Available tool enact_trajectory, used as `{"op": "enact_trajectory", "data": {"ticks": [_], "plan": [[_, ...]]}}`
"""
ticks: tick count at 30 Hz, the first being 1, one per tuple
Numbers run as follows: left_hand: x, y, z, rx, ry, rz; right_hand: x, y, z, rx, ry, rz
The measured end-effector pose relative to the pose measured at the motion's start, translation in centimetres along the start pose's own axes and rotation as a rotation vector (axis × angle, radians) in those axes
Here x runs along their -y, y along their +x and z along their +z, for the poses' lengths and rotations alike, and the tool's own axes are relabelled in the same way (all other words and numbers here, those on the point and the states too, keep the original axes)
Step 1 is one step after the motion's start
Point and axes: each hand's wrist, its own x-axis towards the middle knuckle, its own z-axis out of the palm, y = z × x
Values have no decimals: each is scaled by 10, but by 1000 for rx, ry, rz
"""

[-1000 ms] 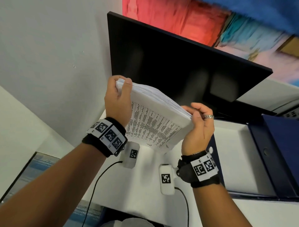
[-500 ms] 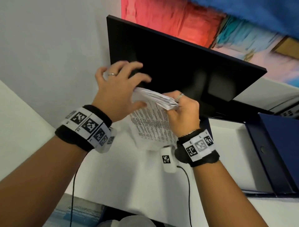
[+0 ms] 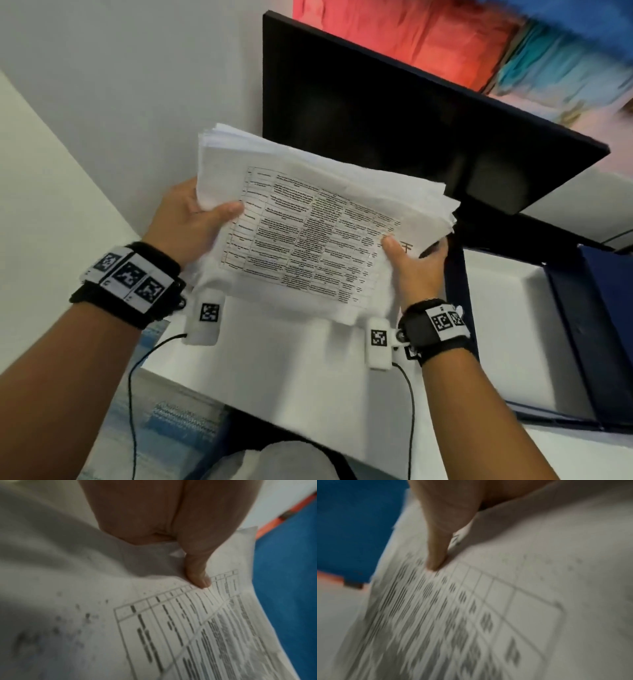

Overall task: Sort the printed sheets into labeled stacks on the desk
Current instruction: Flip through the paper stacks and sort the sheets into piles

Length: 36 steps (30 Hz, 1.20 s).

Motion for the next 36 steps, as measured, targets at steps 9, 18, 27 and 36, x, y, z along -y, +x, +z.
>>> {"op": "enact_trajectory", "data": {"ticks": [9, 18, 27, 36], "plan": [[72, 7, 21, 16, 214, -375, -43, 18, -12, 162, -334, 185], [164, -4, 62, 105, 505, -596, -113, 14, -11, 107, -677, 424], [84, 0, 41, -224, 52, -74, -18, -5, -7, -27, -139, -187], [78, -22, 35, 4, 130, 240, -39, -26, -19, 38, -128, -40]]}}
